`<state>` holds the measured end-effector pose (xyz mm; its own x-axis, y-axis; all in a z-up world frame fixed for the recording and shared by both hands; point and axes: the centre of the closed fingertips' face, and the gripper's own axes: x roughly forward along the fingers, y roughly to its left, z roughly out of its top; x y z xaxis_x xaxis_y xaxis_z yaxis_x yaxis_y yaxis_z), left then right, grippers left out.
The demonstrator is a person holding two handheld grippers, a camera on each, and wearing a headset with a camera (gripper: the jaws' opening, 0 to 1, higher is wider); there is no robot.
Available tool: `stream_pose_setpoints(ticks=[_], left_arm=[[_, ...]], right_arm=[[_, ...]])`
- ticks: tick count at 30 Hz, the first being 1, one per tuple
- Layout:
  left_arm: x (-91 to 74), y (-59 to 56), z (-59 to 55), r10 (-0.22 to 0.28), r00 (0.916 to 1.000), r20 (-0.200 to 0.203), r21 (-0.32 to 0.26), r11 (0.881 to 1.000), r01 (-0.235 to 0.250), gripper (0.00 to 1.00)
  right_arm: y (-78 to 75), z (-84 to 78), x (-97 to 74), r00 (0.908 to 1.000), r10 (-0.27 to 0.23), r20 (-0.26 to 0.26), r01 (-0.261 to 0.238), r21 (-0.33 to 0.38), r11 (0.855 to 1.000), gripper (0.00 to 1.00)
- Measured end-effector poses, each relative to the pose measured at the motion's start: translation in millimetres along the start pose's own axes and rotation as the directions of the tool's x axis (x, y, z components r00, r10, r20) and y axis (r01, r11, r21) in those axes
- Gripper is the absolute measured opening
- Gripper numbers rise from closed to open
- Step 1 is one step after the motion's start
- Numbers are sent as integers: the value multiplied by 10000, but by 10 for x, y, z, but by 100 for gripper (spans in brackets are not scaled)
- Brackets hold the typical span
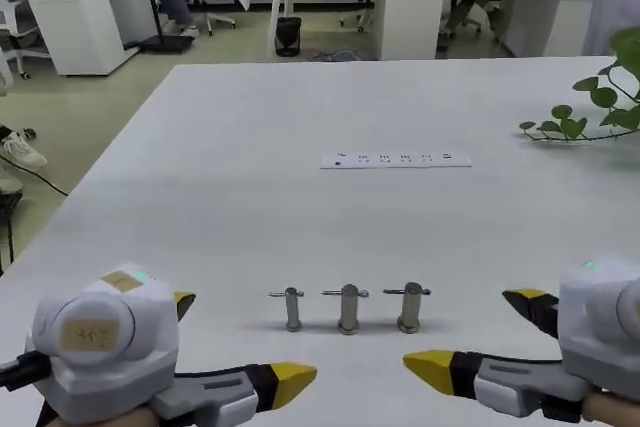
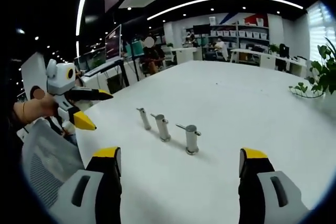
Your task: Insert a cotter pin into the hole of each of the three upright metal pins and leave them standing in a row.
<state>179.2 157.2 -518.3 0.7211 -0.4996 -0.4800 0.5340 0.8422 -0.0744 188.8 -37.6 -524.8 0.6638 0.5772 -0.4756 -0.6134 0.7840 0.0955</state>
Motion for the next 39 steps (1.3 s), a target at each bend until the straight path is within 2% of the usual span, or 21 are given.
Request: stream_pose_setpoints(ticks=[4, 6, 10, 15, 22, 31, 39], left_arm=[[-28, 50, -12, 252, 9996, -131, 135, 9996, -250, 95], [-48, 57, 12, 319, 9995, 9, 120, 9994, -319, 94], [-55, 58, 29, 323, 9994, 94, 89, 9994, -324, 94], [-61, 39, 61, 258, 9995, 160, 204, 9995, -261, 93], [-59, 4, 60, 284, 9995, 146, 388, 9988, -290, 92], [-54, 56, 27, 359, 9994, 11, 407, 9985, -359, 93], [-63, 61, 24, 348, 9994, 81, 310, 9989, -350, 93]], right_arm=[[-64, -25, -23, 9997, -203, 147, 199, 315, 9993, 90], [-81, -26, -30, 9994, -264, 218, 256, 370, 9990, 90], [-97, -39, -33, 9995, -298, 133, 293, 367, 9989, 88], [-127, -10, -45, 9987, -405, 325, 391, 425, 9983, 87], [-101, 10, -35, 9989, -288, 374, 278, 283, 9992, 86], [-92, 49, 10, 9995, -180, 265, 178, 96, 9998, 88], [-83, 75, 15, 9994, -169, 299, 167, 77, 9998, 89]])
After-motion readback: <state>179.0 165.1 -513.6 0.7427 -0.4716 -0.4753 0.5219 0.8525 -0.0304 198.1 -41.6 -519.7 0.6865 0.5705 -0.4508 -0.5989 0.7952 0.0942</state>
